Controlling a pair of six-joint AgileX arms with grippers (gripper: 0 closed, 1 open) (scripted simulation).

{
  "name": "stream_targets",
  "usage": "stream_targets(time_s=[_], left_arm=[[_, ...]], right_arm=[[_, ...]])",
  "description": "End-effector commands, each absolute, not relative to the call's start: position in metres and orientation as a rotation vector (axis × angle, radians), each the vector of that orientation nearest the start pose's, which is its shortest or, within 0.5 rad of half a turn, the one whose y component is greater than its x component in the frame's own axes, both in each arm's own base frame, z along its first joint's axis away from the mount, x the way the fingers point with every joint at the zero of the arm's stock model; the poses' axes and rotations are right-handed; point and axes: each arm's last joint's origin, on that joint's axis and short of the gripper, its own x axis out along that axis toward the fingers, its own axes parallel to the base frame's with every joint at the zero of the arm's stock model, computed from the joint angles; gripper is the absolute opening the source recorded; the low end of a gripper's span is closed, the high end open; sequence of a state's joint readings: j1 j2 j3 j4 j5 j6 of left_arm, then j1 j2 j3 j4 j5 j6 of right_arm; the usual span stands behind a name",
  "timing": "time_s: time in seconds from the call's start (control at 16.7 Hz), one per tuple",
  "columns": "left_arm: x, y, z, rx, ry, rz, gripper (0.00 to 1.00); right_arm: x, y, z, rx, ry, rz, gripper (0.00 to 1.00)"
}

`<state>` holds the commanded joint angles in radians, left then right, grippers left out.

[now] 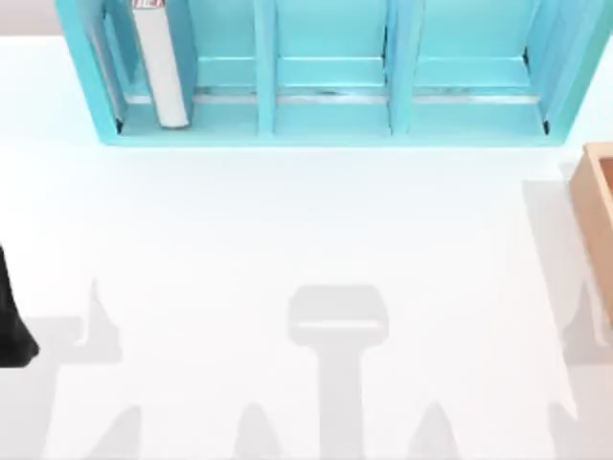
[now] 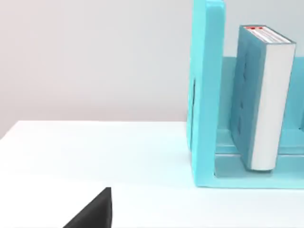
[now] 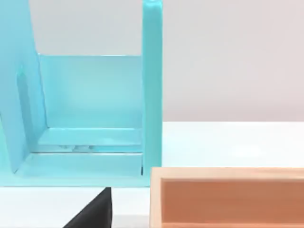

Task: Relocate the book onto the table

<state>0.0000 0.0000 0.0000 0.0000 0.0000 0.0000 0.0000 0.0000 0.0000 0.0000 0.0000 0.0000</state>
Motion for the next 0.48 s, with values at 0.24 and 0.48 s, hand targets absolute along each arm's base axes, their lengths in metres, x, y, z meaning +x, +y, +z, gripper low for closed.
stream_targets(time_s=[0.24, 0.48], left_arm=[[0.106, -0.002, 0.167, -0.002, -0.017, 0.001, 1.0], [0.117, -0.004, 0.199, -0.014, -0.08, -0.002, 1.0]], right_arm=[[0.106, -0.001, 0.16, 0.0, 0.0, 0.0, 1.0], [0.106, -0.001, 0.16, 0.0, 0.0, 0.0, 1.0]])
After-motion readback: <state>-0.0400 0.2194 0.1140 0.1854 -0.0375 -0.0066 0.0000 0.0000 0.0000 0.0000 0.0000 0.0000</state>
